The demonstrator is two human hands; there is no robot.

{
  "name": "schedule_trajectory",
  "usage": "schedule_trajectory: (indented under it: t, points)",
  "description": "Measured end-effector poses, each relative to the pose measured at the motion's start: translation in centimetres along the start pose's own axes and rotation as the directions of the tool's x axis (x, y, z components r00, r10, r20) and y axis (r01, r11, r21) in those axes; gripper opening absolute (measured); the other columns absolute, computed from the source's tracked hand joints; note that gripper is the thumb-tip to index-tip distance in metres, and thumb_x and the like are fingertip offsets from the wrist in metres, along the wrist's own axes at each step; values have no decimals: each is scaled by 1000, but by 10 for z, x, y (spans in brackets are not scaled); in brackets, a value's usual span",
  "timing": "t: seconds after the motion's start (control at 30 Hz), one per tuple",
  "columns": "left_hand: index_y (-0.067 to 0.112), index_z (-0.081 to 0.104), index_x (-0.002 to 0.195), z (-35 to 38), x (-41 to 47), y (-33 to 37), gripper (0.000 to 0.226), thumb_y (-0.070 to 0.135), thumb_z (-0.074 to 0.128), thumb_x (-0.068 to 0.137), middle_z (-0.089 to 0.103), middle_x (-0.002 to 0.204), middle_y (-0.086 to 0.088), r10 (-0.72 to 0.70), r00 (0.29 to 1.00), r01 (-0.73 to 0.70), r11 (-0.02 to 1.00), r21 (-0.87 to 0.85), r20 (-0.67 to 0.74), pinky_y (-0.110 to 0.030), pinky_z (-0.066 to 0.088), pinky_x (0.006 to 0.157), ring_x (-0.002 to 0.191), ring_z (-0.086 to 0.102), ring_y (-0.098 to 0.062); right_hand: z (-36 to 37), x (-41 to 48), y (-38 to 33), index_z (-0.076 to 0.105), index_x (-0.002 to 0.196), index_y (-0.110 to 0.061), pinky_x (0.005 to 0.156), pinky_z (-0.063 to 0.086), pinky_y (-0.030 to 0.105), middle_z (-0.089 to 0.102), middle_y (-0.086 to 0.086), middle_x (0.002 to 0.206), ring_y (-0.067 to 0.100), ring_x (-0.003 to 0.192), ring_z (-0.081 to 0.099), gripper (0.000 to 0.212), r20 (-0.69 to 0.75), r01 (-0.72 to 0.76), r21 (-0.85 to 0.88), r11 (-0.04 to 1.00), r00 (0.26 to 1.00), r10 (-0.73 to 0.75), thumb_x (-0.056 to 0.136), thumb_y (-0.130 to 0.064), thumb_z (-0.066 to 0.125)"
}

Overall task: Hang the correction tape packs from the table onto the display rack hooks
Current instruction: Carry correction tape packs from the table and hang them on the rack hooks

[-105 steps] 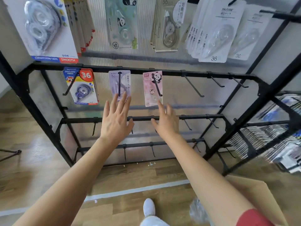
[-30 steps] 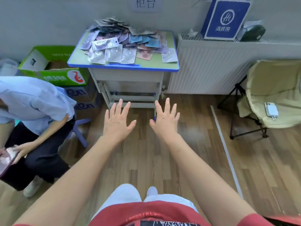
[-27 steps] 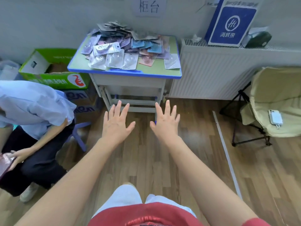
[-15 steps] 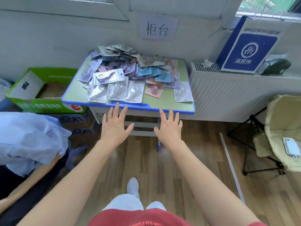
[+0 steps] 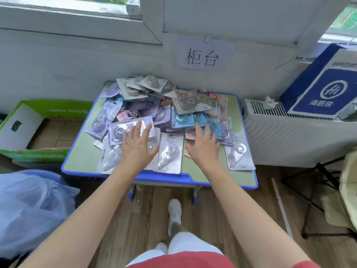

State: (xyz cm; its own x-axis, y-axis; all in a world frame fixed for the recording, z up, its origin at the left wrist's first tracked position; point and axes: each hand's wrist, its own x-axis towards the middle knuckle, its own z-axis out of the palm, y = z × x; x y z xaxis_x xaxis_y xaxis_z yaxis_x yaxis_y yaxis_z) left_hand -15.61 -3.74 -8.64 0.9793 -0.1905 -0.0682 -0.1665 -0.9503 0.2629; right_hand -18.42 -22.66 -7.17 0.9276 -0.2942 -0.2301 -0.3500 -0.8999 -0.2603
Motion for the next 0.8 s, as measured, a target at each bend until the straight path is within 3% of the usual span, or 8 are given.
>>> schedule_trajectory:
  t: [0.33, 0.5, 0.63, 0.8]
  points:
    - [26, 4, 153, -13, 142, 11, 75, 50, 44, 95, -4, 161, -5, -35, 999, 36, 997, 66, -24, -41, 5, 119, 148, 0, -26, -23, 145, -24, -4, 153, -23, 112, 26, 48, 8, 21, 158, 43, 140, 22, 81, 51, -56, 176, 983, 998, 48, 96, -47, 47]
    - [31, 16, 152, -25, 202, 21, 68, 49, 46, 94, 2, 161, -6, 21, 997, -15, 996, 86, -73, -45, 7, 119, 147, 4, -28, -21, 183, -32, -7, 153, -22, 115, 20, 52, 1, 25, 158, 46, 142, 15, 82, 147, -136, 190, 972, 983, 109, 96, -53, 42]
    - [33, 21, 151, -28, 241, 24, 64, 49, 46, 95, 2, 161, -7, 21, 999, -18, 996, 91, -31, -46, 6, 118, 147, 3, -29, -20, 201, -37, 0, 154, -25, 114, 14, 57, -4, 23, 158, 51, 142, 5, 76, 174, -136, 169, 976, 979, 107, 96, -56, 39]
    - [32, 26, 149, -24, 269, 21, 64, 50, 49, 93, 5, 161, -8, -2, 999, -1, 995, 99, 32, -49, 7, 119, 147, 4, -31, -14, 212, -41, 25, 149, -28, 114, 15, 58, 5, 12, 159, 49, 142, 3, 67, 174, -118, 173, 978, 981, 87, 93, -59, 42]
